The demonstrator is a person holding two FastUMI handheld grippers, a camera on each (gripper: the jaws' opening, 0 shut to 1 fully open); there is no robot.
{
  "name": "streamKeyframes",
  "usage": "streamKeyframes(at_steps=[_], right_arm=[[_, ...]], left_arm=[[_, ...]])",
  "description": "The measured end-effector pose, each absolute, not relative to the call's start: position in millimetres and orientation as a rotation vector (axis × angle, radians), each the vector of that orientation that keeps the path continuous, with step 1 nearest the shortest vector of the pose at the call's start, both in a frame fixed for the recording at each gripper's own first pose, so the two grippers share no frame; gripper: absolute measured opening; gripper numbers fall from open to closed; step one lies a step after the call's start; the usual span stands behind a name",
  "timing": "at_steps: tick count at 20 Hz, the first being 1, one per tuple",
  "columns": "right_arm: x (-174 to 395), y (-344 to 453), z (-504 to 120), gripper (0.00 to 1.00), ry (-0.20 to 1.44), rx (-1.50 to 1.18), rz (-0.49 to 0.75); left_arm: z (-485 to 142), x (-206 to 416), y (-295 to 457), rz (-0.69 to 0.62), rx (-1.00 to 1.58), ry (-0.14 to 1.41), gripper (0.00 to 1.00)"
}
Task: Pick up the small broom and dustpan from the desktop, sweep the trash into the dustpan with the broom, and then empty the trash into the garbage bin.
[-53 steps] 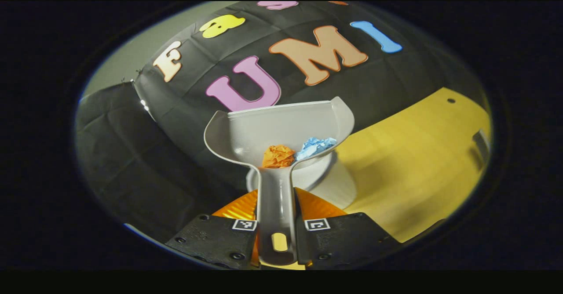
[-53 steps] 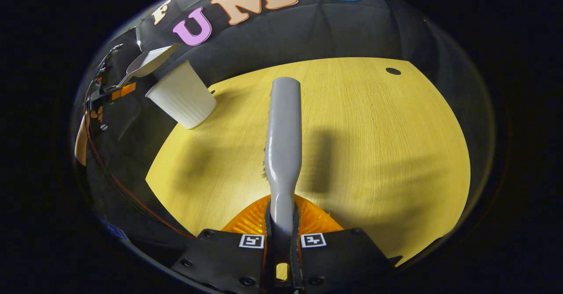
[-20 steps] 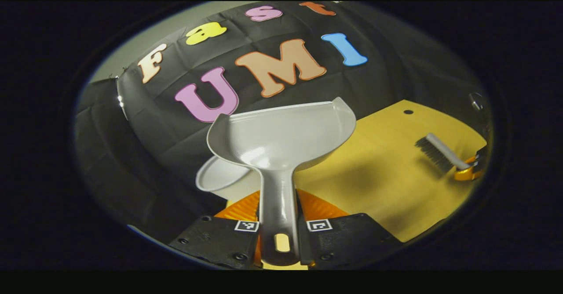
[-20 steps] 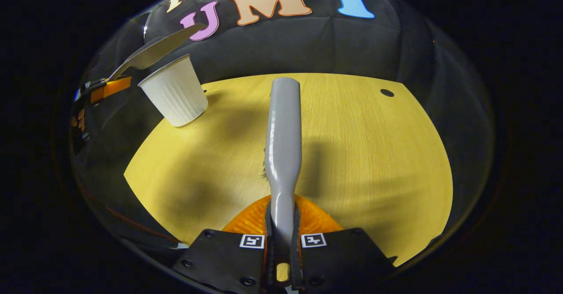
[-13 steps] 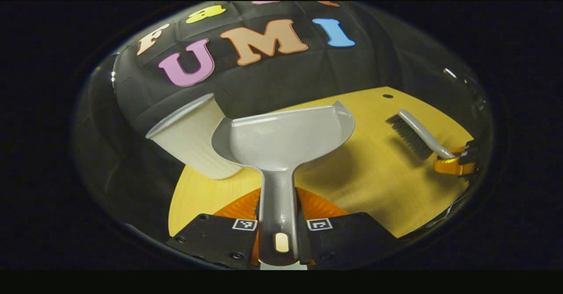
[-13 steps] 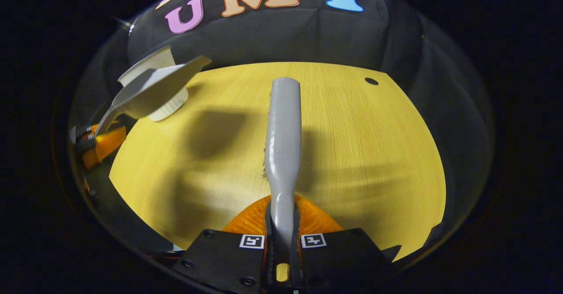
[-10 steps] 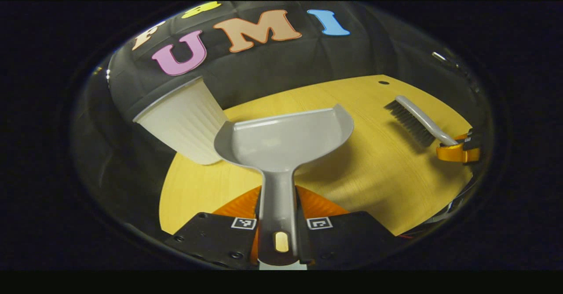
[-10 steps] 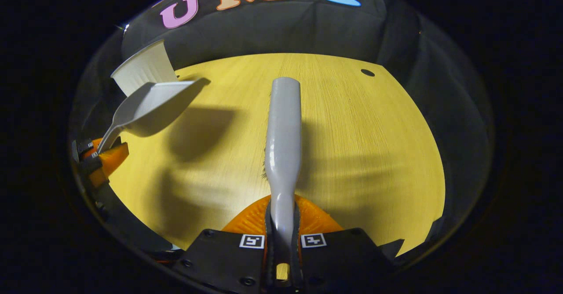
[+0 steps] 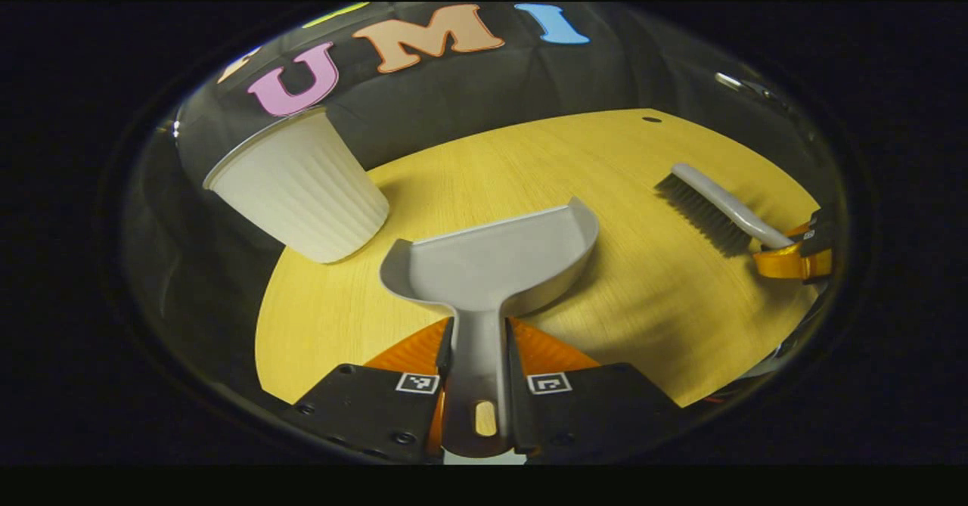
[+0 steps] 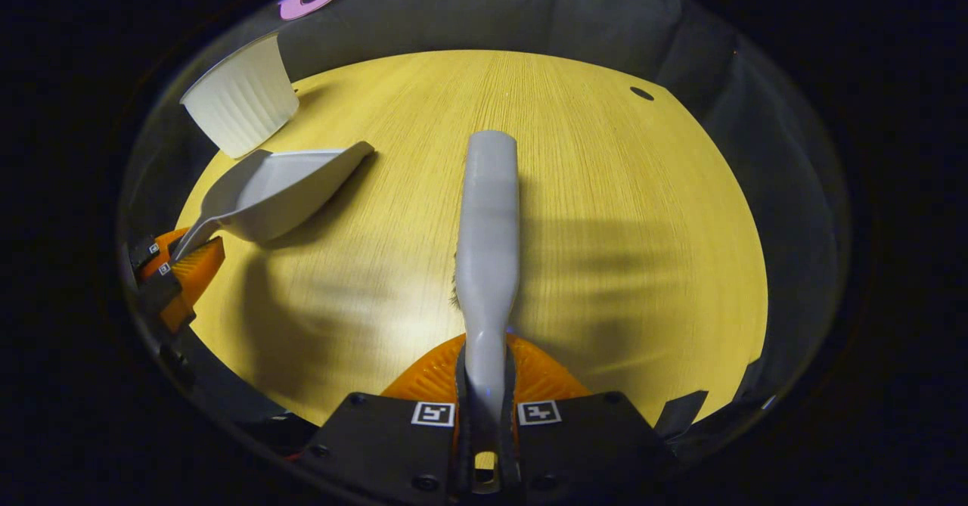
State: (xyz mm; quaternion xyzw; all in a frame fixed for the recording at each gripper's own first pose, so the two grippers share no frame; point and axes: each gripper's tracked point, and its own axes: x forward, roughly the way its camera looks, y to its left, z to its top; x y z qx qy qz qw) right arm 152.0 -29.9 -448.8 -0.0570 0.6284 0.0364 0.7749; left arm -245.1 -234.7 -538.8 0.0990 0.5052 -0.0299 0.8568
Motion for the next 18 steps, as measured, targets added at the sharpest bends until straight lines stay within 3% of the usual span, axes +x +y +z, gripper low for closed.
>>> streamKeyframes(at_steps=[3,8,9,10,11,12,13,14,15,18], right_arm=[[151,-31,-448,0.17,1.374,-0.126,0.067],[147,-28,-446,0.28,1.405,-0.115,0.067],[145,-28,-445,0.33,1.411,-0.121,0.067],[144,-30,-447,0.46,1.413,-0.13,0.069],[143,-29,-446,0.58,1.414,-0.129,0.076],[144,-28,-444,0.7,1.405,-0.131,0.079],[147,-27,-440,0.83,1.382,-0.127,0.086],[151,-26,-437,0.9,1.348,-0.124,0.092],[156,-27,-429,1.0,1.304,-0.124,0.102],[188,-22,-368,1.0,1.048,-0.044,0.164]], left_arm=[[-544,-251,-232,-0.061,0.216,1.083,0.28],[-554,-260,-236,-0.066,0.183,1.109,0.3],[-553,-262,-239,-0.067,0.17,1.108,0.31],[-554,-262,-245,-0.08,0.158,1.099,0.29],[-551,-262,-249,-0.091,0.152,1.087,0.48],[-547,-261,-251,-0.093,0.157,1.066,0.76],[-541,-257,-250,-0.083,0.17,1.039,0.89],[-533,-252,-247,-0.068,0.191,1.004,0.96],[-519,-244,-246,-0.051,0.211,0.957,0.95],[-437,-205,-228,0.066,0.267,0.705,0.95]])
